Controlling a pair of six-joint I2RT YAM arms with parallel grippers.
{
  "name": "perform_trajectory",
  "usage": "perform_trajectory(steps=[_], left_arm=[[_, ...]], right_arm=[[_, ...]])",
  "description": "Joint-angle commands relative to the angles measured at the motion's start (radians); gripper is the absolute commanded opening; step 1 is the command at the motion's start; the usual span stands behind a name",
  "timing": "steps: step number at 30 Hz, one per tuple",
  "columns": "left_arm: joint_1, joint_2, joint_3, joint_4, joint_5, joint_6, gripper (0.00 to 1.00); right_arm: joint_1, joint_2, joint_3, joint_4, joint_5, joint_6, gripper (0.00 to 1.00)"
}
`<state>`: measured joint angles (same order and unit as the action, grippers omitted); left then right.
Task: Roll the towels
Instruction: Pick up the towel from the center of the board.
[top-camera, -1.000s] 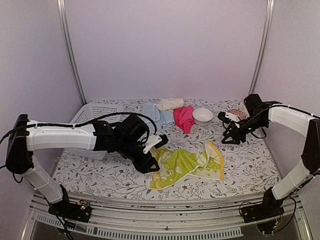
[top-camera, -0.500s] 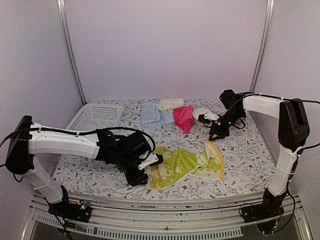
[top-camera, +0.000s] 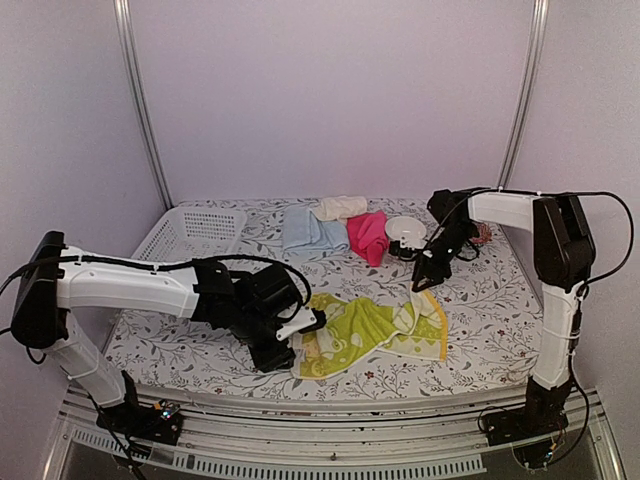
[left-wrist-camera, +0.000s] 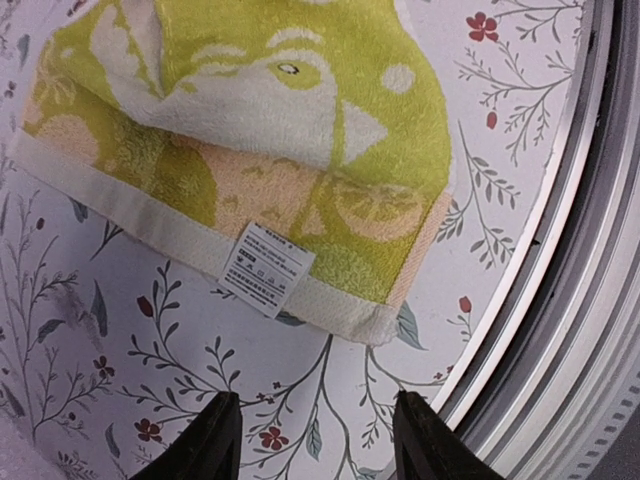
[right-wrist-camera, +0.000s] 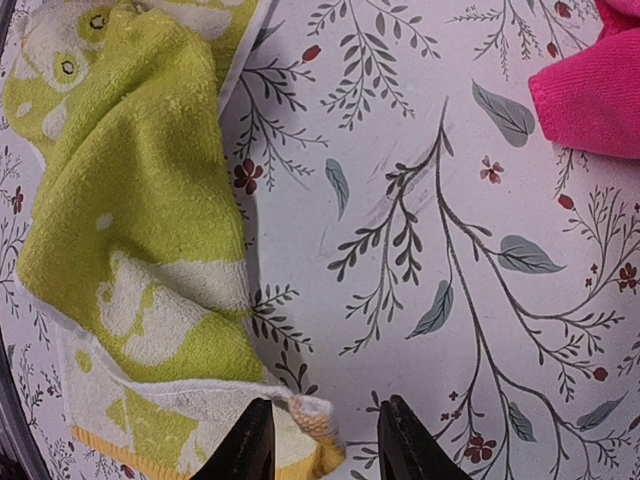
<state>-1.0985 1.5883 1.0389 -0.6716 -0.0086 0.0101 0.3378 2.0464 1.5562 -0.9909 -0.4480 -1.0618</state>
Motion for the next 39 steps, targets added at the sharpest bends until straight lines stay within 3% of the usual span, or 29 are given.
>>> perform_trajectory(steps=[1,4,10,21,25,39], left_arm=[[-0.015,-0.004,-0.005,-0.011,0.025,0.019,0.54],[-0.015,-0.004,-0.009,-0.011,0.034,0.024,0.54],[-0.014,-0.005,-0.011,-0.011,0.029,0.033,0.54],[-0.011,-0.017,-0.03,0.048,0.073,0.054,0.55],[-0.028,0.016,-0.023,0.064,0.107,0.087,0.5],[-0.088,0.144,-0.024,0.099,-0.039,0.133,0.49]], right_arm=[[0.008,0.056,0.067,-0.024,-0.039,0.006,0.37],[0.013,0.061,0.066,-0.023,-0.045,-0.006,0.32],[0.016,0.048,0.062,-0.084,-0.032,-0.041,0.03],[-0.045,-0.111,0.012,-0.081,-0.143,0.009,0.02],[-0.046,-0.127,-0.022,-0.057,-0.148,0.03,0.02],[-0.048,-0.144,-0.052,-0.045,-0.164,0.061,0.02]])
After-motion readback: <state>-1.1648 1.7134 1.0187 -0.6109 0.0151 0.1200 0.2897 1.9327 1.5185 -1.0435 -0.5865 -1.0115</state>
